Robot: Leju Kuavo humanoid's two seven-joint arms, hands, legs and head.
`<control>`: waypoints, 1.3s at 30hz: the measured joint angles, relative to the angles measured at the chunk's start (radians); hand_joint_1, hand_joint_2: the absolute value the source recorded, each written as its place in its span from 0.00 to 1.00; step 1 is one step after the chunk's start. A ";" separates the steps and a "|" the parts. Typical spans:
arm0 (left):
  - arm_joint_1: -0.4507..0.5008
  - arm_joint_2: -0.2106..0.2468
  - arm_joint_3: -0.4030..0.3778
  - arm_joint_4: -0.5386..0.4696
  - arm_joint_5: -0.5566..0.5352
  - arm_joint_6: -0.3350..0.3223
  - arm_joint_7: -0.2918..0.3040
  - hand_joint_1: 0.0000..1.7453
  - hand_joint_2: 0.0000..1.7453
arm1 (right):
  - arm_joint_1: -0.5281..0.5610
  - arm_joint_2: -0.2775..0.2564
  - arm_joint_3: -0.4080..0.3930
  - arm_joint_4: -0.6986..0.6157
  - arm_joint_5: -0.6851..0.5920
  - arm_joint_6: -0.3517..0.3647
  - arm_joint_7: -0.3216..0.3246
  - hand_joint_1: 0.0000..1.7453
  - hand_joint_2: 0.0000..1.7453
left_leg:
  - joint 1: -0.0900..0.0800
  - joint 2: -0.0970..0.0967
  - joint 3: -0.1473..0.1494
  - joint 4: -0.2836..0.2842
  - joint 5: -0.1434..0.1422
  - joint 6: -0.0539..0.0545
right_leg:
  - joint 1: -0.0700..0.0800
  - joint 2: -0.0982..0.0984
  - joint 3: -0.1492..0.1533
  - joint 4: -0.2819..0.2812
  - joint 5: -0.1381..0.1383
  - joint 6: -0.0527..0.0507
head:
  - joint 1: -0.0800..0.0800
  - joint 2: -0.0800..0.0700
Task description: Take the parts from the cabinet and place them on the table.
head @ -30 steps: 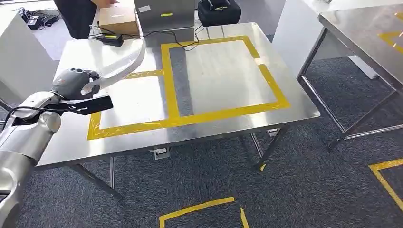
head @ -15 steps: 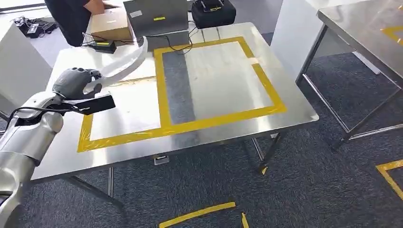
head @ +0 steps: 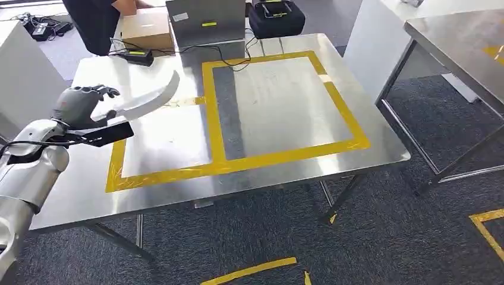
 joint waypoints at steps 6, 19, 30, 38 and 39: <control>0.016 -0.008 0.004 -0.013 0.005 0.023 -0.007 0.00 0.00 | 0.000 0.000 0.000 0.000 0.001 -0.006 0.003 0.00 0.00 | -0.003 0.001 0.001 0.000 -0.001 0.003 | -0.003 0.000 0.001 -0.003 0.000 0.015 | 0.000 0.000; 0.068 -0.078 0.000 -0.020 -0.011 0.034 0.005 0.00 0.00 | 0.000 0.002 0.000 0.000 0.006 -0.001 -0.002 0.00 0.00 | -0.007 0.001 0.002 0.003 -0.005 0.007 | -0.008 0.000 0.002 -0.004 0.000 0.022 | 0.000 0.000; 0.064 -0.104 -0.003 -0.021 -0.011 0.029 0.007 0.00 0.00 | 0.002 0.008 0.000 0.000 0.006 -0.001 -0.001 0.00 0.00 | 0.000 0.008 0.024 -0.021 -0.004 0.037 | -0.010 0.000 -0.151 0.305 -0.138 0.042 | 0.005 0.000; 0.055 -0.114 -0.005 -0.015 -0.011 0.030 0.005 0.00 0.00 | 0.002 0.008 0.000 0.000 0.004 -0.005 0.002 0.00 0.00 | 0.001 0.004 0.016 0.017 -0.029 -0.007 | -0.013 0.004 -0.042 0.036 0.007 0.022 | 0.004 0.000; 0.052 -0.118 -0.006 -0.012 -0.011 0.030 0.007 0.00 0.00 | 0.001 0.008 0.000 0.000 0.004 -0.007 0.002 0.00 0.00 | 0.004 0.003 0.018 0.012 -0.025 -0.015 | -0.010 0.004 -0.043 0.037 0.008 0.014 | 0.005 0.000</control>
